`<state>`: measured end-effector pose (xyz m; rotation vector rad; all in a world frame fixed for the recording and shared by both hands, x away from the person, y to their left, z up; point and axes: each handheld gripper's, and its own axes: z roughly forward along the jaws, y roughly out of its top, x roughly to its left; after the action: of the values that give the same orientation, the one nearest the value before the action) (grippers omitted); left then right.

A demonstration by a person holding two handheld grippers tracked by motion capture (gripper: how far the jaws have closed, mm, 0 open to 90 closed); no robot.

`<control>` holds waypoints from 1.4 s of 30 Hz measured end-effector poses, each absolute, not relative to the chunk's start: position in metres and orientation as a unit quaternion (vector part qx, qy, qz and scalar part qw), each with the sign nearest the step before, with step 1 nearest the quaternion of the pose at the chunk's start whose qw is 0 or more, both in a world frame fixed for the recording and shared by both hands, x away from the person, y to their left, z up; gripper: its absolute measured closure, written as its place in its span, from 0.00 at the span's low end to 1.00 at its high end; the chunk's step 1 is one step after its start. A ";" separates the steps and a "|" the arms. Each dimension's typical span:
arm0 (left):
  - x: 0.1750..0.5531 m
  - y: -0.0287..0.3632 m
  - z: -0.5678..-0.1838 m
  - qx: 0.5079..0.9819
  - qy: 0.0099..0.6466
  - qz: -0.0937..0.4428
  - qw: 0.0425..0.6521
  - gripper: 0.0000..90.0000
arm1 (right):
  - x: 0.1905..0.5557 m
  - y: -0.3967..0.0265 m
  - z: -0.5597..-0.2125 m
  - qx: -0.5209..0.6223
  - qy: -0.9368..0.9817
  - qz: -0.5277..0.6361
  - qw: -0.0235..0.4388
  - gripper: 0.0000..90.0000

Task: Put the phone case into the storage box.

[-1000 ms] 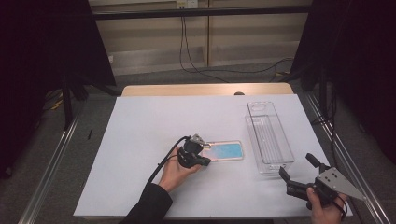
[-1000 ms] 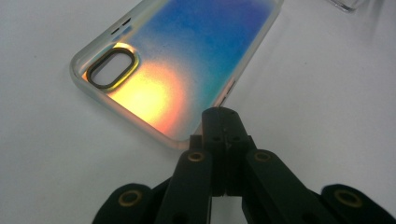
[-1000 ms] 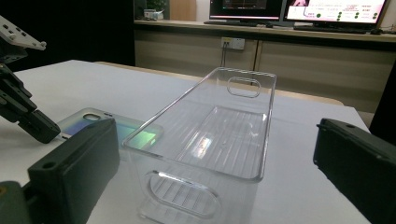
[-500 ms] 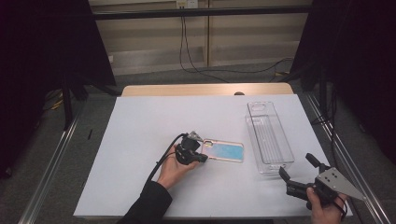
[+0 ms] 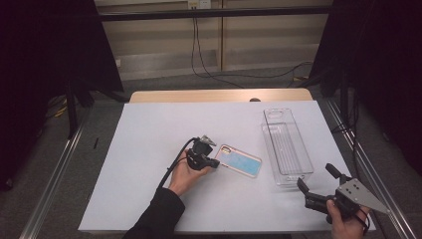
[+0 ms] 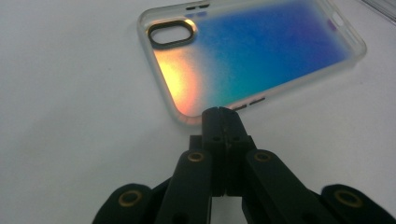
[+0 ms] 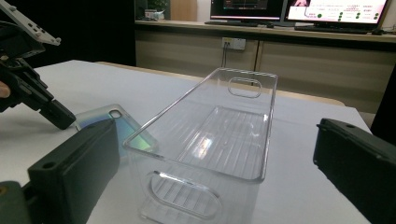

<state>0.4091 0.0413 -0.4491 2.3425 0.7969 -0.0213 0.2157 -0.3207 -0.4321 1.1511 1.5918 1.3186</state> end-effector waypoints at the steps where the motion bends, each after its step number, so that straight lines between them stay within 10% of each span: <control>1: 0.411 0.042 -0.449 0.896 0.302 -0.007 0.325 1.00 | 0.216 -0.321 -0.432 0.450 0.623 0.516 0.378 0.00; 42: 0.447 0.024 -0.453 0.870 0.363 0.040 0.332 1.00 | 0.217 -0.321 -0.433 0.451 0.623 0.517 0.377 0.00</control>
<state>0.4468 0.0244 -0.4534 2.2736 0.9485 0.1046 0.2172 -0.3212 -0.4326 1.1526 1.5924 1.3221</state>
